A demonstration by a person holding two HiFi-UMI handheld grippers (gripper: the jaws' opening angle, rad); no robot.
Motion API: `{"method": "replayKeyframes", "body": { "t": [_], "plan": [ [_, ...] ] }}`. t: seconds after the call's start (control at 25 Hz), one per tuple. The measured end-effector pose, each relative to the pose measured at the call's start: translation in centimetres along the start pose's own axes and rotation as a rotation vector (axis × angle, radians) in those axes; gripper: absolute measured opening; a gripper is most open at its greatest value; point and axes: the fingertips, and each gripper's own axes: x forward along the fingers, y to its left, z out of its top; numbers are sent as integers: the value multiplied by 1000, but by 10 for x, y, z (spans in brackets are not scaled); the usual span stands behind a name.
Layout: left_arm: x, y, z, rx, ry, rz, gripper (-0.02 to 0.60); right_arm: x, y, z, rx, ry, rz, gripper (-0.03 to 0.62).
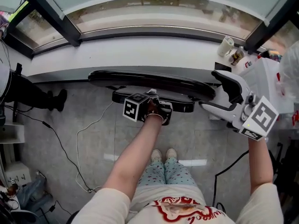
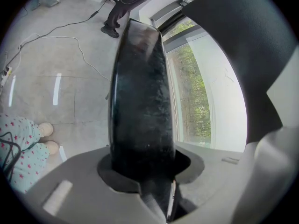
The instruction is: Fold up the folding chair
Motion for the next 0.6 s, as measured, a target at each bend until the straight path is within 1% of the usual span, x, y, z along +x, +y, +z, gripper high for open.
{"method": "replayKeyframes", "body": {
  "t": [0.04,0.08,0.12,0.16,0.24,0.28,0.32,0.36,0.4,0.52,0.6],
  "plan": [
    [-1,1,0,2,-1,-2,150,15,6,16,-86,56,30,407],
    [-2,2,1,3,-3,-3,150,32,13,25,-175,135,52,457],
    [-2,3,2,4,-5,-6,152,48,18,26,-239,224,66,468],
    [-2,4,3,4,-4,-8,152,65,23,24,-271,304,88,466],
    [-1,5,3,-10,7,-9,153,93,35,11,-294,418,184,454],
    [-1,4,2,-23,13,-9,153,101,39,1,-303,469,242,404],
    [0,4,1,-34,15,-6,153,103,41,-8,-305,513,284,263],
    [2,3,1,-41,12,-2,153,103,39,-13,-295,541,301,170],
    [4,1,1,-43,6,4,152,103,35,-15,-279,552,301,120],
    [12,-11,5,-35,-4,22,152,103,27,-12,-229,566,311,108],
    [16,-20,8,-38,2,42,152,107,28,-10,-223,576,313,103]
  ]
}}
